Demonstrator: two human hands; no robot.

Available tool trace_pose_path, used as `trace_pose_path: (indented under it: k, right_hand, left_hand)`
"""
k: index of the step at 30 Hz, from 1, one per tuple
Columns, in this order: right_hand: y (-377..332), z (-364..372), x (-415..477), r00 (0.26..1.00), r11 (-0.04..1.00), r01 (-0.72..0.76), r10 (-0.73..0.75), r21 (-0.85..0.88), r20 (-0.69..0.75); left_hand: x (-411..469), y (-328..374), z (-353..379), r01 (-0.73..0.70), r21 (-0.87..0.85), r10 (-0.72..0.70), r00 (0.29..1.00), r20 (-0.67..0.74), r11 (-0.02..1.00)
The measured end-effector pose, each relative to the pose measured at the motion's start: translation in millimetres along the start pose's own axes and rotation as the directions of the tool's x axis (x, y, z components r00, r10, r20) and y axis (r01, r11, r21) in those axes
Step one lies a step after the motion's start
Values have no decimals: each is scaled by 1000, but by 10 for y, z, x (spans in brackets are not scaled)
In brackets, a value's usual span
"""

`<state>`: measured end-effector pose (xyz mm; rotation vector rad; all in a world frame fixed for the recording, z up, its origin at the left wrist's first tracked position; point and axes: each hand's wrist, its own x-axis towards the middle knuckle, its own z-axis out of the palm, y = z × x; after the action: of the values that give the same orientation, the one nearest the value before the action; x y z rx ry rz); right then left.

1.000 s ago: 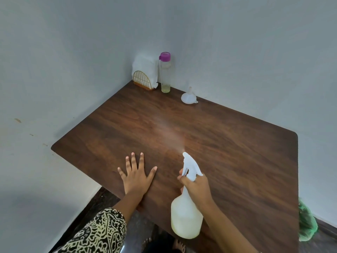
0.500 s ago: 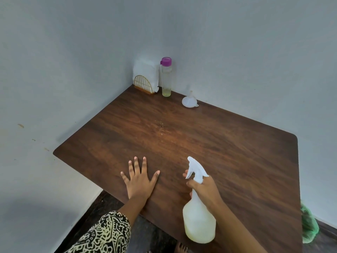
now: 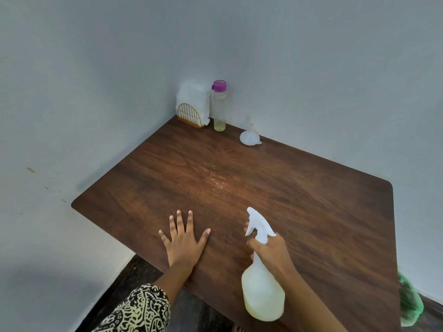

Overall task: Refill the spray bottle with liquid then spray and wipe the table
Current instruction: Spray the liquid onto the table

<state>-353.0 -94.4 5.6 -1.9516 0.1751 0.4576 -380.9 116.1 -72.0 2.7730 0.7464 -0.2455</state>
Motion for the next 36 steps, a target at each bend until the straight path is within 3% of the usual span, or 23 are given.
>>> trace_pose_path:
  k: [6, 9, 11, 13, 14, 18, 22, 25, 29, 36]
  right_hand:
    - [-62, -111, -48, 985, 986, 166, -166, 4, -38]
    - [-136, -223, -1, 925, 925, 380, -380, 18, -24]
    - [-189, -309, 72, 870, 870, 493, -493, 22, -9]
    - [-223, -373, 149, 840, 840, 542, -542, 11, 9]
    - [-227, -404, 191, 832, 832, 555, -555, 7, 19]
    - [-201, -561, 267, 874, 875, 483, -482, -10, 57]
    - [56, -637, 305, 931, 926, 308, -341, -220, -131]
    - [171, -644, 363, 923, 938, 218, -288, -269, -256]
    - [145, -694, 547, 885, 939, 229, -311, -256, -347]
    - [-108, -845, 1204, 856, 918, 217, -343, -332, -388]
  left_hand:
    - [37, 149, -131, 30, -178, -12, 994, 106, 984]
    - [-23, 301, -200, -276, -368, 340, 933, 120, 888]
    - [-126, 459, -230, -459, -493, 590, 794, 145, 739]
    - [-227, 639, -212, -526, -563, 704, 694, 149, 637]
    - [-260, 738, -190, -529, -575, 712, 687, 142, 625]
    - [-299, 1036, -104, -505, -514, 594, 804, 12, 693]
    - [-279, 1212, -37, -504, -476, 555, 831, -41, 721]
    - [-187, 1354, -58, -522, -447, 576, 817, -19, 726]
    - [175, 1488, -119, -553, -294, 598, 797, 86, 780]
    - [1138, 1900, -352, -368, -51, 372, 916, 151, 928]
